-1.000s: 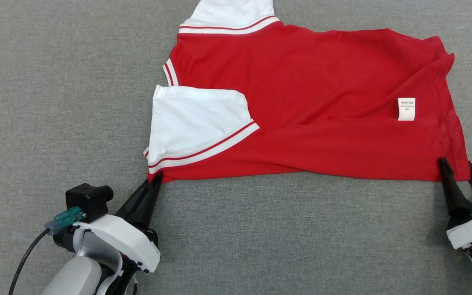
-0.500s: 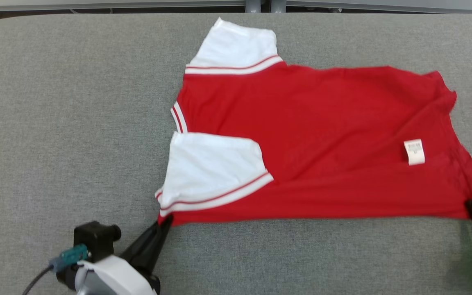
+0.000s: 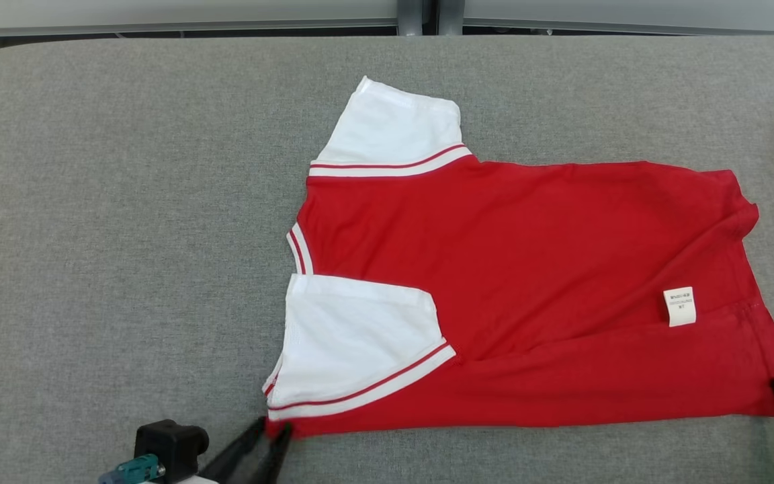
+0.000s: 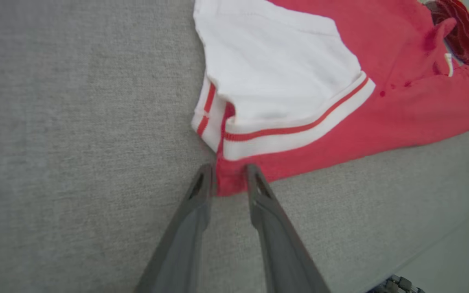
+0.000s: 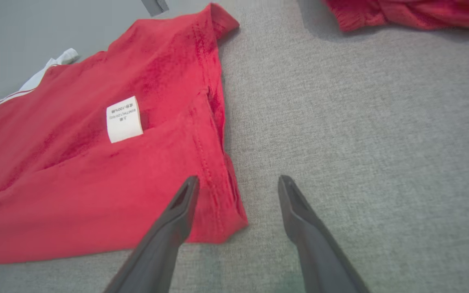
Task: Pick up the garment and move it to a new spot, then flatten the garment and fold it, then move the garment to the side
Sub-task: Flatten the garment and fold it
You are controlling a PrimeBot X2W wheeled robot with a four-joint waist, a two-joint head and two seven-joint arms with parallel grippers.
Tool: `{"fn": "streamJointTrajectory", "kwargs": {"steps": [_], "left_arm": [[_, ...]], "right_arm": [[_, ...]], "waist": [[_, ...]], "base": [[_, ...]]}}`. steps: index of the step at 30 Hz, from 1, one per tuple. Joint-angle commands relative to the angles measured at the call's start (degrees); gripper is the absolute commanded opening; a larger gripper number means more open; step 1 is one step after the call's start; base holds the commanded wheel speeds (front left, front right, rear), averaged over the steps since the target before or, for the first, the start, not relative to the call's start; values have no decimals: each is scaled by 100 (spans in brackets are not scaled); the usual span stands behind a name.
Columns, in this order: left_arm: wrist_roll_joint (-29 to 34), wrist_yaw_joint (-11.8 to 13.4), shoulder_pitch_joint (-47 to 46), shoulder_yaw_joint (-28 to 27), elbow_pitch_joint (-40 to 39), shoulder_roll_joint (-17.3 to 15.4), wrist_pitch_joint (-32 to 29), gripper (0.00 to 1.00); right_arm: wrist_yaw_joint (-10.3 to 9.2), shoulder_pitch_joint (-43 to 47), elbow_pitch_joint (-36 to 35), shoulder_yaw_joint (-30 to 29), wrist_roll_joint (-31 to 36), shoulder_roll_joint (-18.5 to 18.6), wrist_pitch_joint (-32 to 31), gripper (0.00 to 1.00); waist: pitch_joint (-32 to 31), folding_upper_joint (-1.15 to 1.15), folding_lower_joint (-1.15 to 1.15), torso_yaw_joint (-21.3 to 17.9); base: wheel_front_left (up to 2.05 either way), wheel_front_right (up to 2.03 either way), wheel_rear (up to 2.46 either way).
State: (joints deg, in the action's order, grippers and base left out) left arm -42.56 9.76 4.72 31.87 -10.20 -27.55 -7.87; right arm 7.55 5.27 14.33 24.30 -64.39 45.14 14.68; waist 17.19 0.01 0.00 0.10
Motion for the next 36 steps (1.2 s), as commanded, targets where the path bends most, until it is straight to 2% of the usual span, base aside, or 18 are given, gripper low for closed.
{"fn": "streamJointTrajectory", "kwargs": {"steps": [1, 4, 7, 11, 13, 17, 21, 24, 30, 36], "left_arm": [[0, 54, 3, -35, -19, -6, -12, 100], [6, 185, -32, -114, -268, -82, -104, 100], [104, 227, -391, -296, -709, -310, -265, 100], [336, 126, -1416, -612, -1094, -696, -665, 100], [306, 15, -2150, -727, -1050, -695, -911, 100], [161, -352, -3737, -707, -250, -581, -1558, 100], [125, -771, -5171, -466, 1104, -380, -2246, 100], [168, -982, -5899, -259, 1992, -295, -2751, 100], [297, -1234, -6650, -58, 2909, -309, -3203, 100], [427, -1210, -7091, -55, 3654, -413, -3328, 100]], "right_arm": [[-14, 81, -28, -78, -26, 84, 10, 100], [-12, 136, -131, -295, 80, 217, 24, 100], [-12, 69, -245, -482, 238, 233, 35, 100], [-12, -180, -495, -571, 503, 103, 7, 100], [-12, -436, -607, -549, 650, -19, -64, 100], [-12, -1155, -708, -310, 1053, -346, -257, 100], [-11, -1803, -758, -17, 1262, -710, -338, 100], [-11, -2101, -722, 133, 1325, -865, -297, 100], [-11, -2292, -606, 259, 1289, -967, -142, 100], [-11, -2339, -519, 380, 1196, -1097, -18, 100]], "waist": [[-23, -1, 0, -18], [-49, -1, 0, -71], [-39, -1, 0, -111], [125, -1, 0, -195], [288, -1, 0, -318], [664, -1, 0, -643], [997, -1, 0, -1036], [1203, -1, 0, -1347], [1436, -1, 0, -1756], [1611, -1, 0, -2062]], "base": [[0, 0, 0], [0, 0, 0], [0, 0, 0], [0, 0, 0], [0, 0, 0], [0, 0, 0], [0, 0, 0], [0, 0, 0], [0, 0, 0], [0, 0, 0]]}}
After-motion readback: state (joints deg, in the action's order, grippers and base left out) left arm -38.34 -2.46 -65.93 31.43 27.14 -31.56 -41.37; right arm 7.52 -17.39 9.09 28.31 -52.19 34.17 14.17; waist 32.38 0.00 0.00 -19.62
